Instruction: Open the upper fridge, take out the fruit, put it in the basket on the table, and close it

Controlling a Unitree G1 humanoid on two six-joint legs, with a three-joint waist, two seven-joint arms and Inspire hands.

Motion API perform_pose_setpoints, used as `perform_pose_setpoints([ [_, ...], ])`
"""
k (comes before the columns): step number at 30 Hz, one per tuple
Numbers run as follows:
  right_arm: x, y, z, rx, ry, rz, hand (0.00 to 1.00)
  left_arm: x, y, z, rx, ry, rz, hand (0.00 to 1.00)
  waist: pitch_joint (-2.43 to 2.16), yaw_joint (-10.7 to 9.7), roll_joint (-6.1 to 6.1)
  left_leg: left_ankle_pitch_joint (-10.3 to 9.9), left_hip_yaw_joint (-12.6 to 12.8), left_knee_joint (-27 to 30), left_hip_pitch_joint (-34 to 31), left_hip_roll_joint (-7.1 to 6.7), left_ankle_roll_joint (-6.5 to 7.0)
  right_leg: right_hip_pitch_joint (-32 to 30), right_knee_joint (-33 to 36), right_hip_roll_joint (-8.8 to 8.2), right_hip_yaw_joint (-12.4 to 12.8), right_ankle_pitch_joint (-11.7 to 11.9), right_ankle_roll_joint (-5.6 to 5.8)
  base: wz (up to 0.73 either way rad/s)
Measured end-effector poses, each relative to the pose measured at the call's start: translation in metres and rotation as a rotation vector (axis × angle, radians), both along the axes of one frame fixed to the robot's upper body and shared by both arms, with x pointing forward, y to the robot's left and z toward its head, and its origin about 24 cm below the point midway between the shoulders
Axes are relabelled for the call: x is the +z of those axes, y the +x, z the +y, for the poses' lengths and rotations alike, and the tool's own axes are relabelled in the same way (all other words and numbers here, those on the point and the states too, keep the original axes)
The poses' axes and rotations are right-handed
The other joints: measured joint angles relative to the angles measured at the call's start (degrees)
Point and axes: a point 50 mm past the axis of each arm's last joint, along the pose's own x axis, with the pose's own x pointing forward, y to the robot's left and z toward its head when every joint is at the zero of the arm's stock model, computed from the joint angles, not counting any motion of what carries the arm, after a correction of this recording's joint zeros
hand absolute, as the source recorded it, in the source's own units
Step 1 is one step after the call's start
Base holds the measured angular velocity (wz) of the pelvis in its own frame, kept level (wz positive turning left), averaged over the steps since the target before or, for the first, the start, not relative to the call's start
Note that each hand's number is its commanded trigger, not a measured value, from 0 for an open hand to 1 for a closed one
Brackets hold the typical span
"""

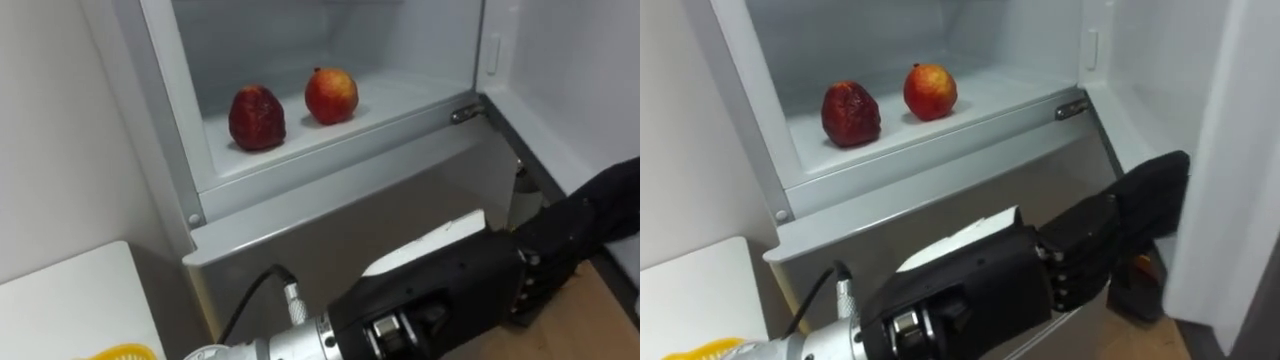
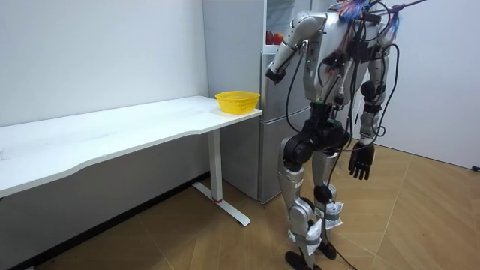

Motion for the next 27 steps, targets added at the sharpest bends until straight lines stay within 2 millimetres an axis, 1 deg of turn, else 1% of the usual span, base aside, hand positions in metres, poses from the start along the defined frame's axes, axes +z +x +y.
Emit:
perform_pose_setpoints([
  [7,0.000,0.000,0.000,-0.055,-0.001,-0.019,0.00,0.003,0.001,-0.009,-0.022,0.014,-0.013,0.00,0.04,-0.17,0.23,0.00,0.05,-0.16,0.24,0.00,0.00,0.12,-0.03,0.10,0.46,0.01,-0.01,-0.03],
  [10,0.000,0.000,0.000,-0.046,-0.005,-0.016,0.00,0.007,0.004,-0.015,-0.035,0.014,-0.021,0.00,0.22,-0.18,0.57,0.00,0.07,-0.19,0.18,-0.05,0.00,0.16,-0.06,0.04,0.41,0.03,0.04,0.00],
  [12,0.000,0.000,0.000,-0.046,-0.006,-0.017,0.00,0.008,0.004,-0.019,-0.038,0.008,-0.020,0.00,0.41,-0.31,1.04,0.00,0.09,-0.20,0.18,-0.07,0.00,0.11,-0.06,0.04,0.47,0.05,0.06,0.00],
  [14,0.000,0.000,0.000,-0.046,-0.007,-0.019,0.00,0.009,0.005,-0.022,-0.044,0.005,-0.018,0.00,0.49,-0.49,1.21,0.00,0.10,-0.20,0.16,-0.06,0.00,0.06,0.01,0.05,0.46,0.04,0.06,0.00],
  [16,0.000,0.000,0.000,-0.046,-0.011,-0.019,0.00,0.011,0.006,-0.025,-0.053,0.010,-0.023,0.00,0.49,-0.59,1.23,0.00,0.11,-0.20,0.21,-0.05,0.00,0.05,-0.04,0.07,0.43,0.04,0.07,0.00],
  [20,0.000,0.001,-0.001,-0.046,-0.022,-0.022,0.00,0.012,0.006,-0.028,-0.059,0.004,-0.022,0.00,0.45,-1.64,1.31,0.00,0.10,-0.19,0.17,-0.01,0.00,-0.06,-0.25,0.16,0.50,0.01,0.06,0.00],
  [22,0.000,0.000,-0.001,-0.047,-0.030,-0.020,0.00,0.015,0.005,-0.029,-0.064,0.004,-0.031,0.00,0.45,-1.75,1.31,0.00,0.10,-0.19,0.17,0.00,0.00,-0.10,-0.23,0.18,0.53,0.01,0.06,0.00],
  [25,0.000,-0.002,-0.002,-0.049,-0.039,-0.012,0.00,0.024,0.004,-0.033,-0.079,-0.006,-0.063,0.00,0.44,-1.81,1.32,0.00,0.10,-0.18,0.15,0.01,0.00,-0.17,-0.21,0.20,0.59,0.01,0.06,0.00],
  [27,0.000,-0.003,-0.002,-0.050,-0.044,-0.005,0.00,0.032,0.001,-0.039,-0.103,-0.033,-0.086,0.00,0.43,-1.79,1.33,0.00,0.10,-0.19,0.25,0.00,0.00,-0.13,-0.12,0.20,0.72,0.01,0.06,-0.02],
])
